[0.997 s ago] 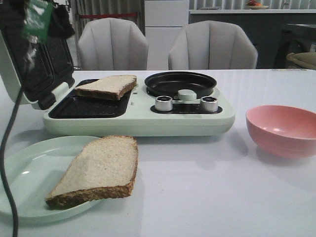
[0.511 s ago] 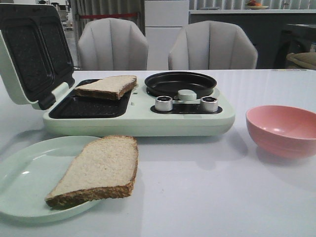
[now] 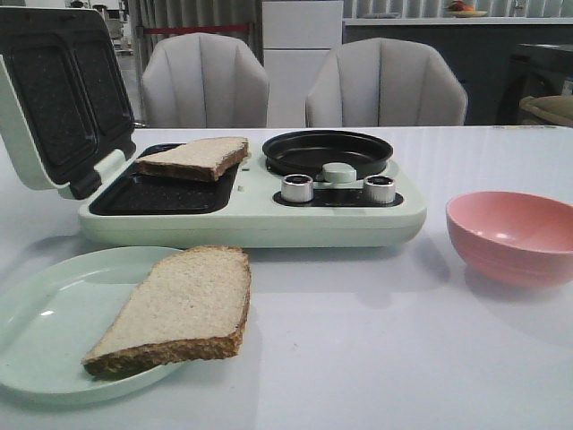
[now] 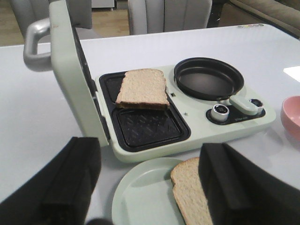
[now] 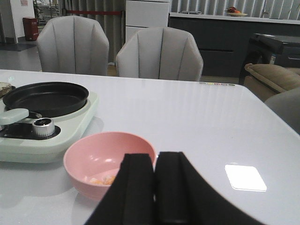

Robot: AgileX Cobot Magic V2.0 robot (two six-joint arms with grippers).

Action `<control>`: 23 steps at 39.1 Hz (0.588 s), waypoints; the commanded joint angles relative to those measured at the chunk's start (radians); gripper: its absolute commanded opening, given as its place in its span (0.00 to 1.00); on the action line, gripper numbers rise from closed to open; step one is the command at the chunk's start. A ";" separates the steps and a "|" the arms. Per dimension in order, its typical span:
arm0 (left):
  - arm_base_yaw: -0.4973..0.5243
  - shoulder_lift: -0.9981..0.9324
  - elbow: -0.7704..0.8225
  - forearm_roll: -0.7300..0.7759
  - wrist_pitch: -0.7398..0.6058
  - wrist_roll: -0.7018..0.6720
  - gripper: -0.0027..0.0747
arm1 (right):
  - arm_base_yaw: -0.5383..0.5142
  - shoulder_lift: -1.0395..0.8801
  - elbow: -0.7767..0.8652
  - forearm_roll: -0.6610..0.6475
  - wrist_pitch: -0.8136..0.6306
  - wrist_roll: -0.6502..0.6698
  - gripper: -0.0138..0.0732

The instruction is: Make breakfast with bread and shrimp

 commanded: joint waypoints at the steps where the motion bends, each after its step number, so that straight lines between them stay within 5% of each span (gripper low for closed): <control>1: -0.004 -0.096 0.015 -0.013 0.001 -0.008 0.70 | -0.006 -0.022 -0.016 -0.007 -0.081 -0.001 0.32; 12: -0.004 -0.371 0.101 0.036 0.170 -0.003 0.70 | -0.006 -0.022 -0.016 -0.007 -0.081 -0.001 0.32; 23: -0.004 -0.500 0.145 0.054 0.139 -0.003 0.70 | -0.006 -0.022 -0.016 -0.007 -0.083 -0.001 0.32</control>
